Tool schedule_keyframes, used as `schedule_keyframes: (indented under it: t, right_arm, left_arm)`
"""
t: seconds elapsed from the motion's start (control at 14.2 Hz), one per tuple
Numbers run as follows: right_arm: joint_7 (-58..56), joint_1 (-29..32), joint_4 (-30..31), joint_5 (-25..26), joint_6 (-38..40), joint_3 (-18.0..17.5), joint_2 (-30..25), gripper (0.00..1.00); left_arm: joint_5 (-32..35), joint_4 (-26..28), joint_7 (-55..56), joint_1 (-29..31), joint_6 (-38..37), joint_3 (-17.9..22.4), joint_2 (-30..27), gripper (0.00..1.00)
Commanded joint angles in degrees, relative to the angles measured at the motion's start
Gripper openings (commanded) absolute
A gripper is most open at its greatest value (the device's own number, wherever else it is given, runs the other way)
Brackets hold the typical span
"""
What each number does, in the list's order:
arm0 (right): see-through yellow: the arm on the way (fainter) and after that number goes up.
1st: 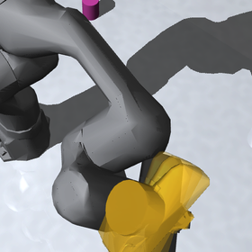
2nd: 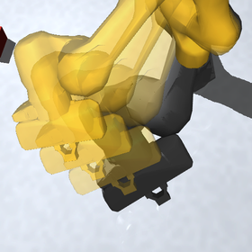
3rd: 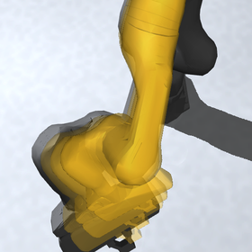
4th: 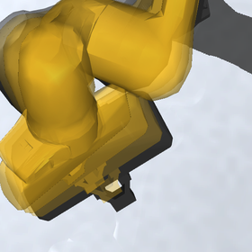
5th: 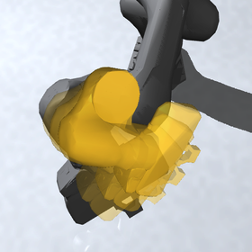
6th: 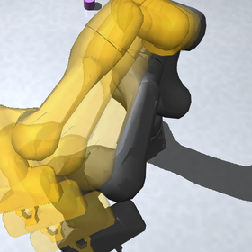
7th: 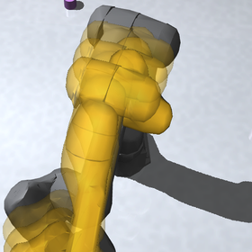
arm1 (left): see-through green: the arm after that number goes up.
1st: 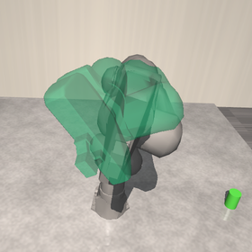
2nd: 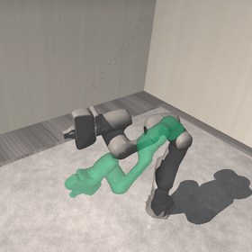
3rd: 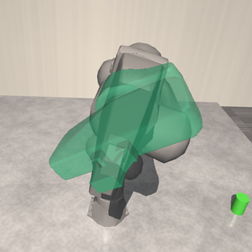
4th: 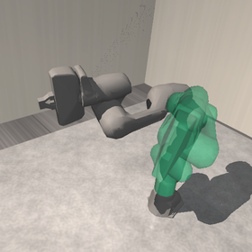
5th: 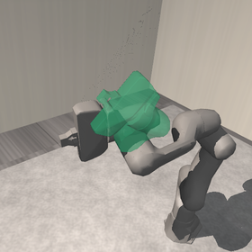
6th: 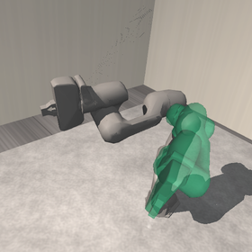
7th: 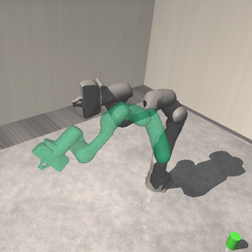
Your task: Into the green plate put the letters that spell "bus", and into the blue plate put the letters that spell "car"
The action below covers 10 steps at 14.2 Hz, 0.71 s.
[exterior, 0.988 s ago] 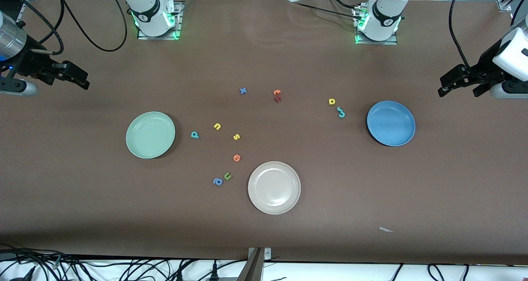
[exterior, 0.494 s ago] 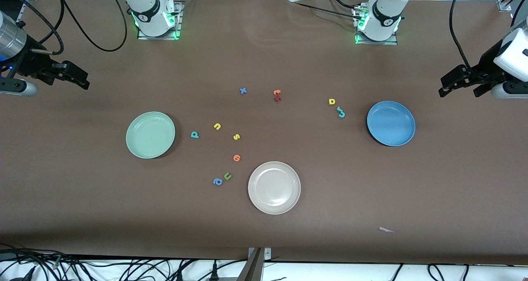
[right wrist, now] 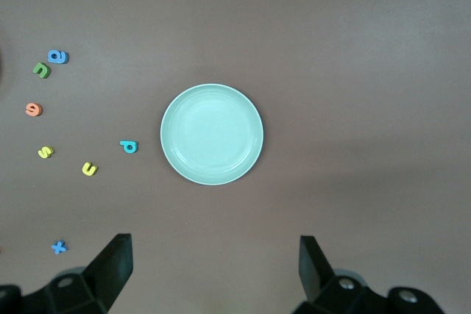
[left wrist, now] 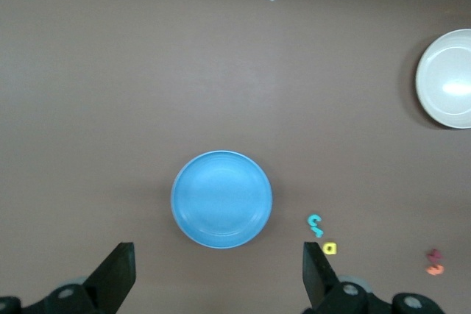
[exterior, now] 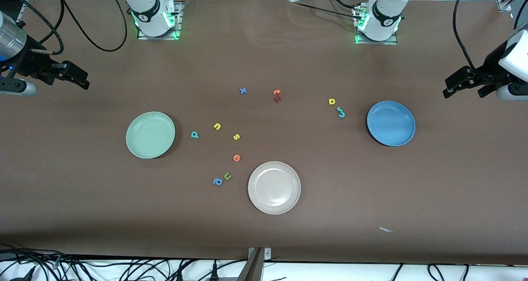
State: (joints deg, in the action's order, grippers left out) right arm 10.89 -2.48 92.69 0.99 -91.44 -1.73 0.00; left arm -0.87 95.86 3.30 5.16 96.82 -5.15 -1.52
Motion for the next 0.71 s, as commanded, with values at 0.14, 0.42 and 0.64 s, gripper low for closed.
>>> schedule_keyframes:
  t: [0.14, 0.42, 0.64]
  right_arm:
    - [0.2, 0.1, 0.3, -1.0, 0.5, 0.1, -0.6, 1.0]
    - [0.1, 0.1, 0.3, -1.0, 0.5, 0.1, -0.6, 1.0]
    - [0.1, 0.1, 0.3, -1.0, 0.5, 0.1, -0.6, 1.0]
  left_arm:
    - [2.4, -1.5, -1.1, 0.1, -0.5, -0.1, 2.1, 1.0]
    - [2.3, -1.2, -0.5, 0.2, -0.5, -0.1, 2.9, 1.0]
    - [2.3, -1.2, -0.6, 0.3, -0.5, 0.0, 3.6, 1.0]
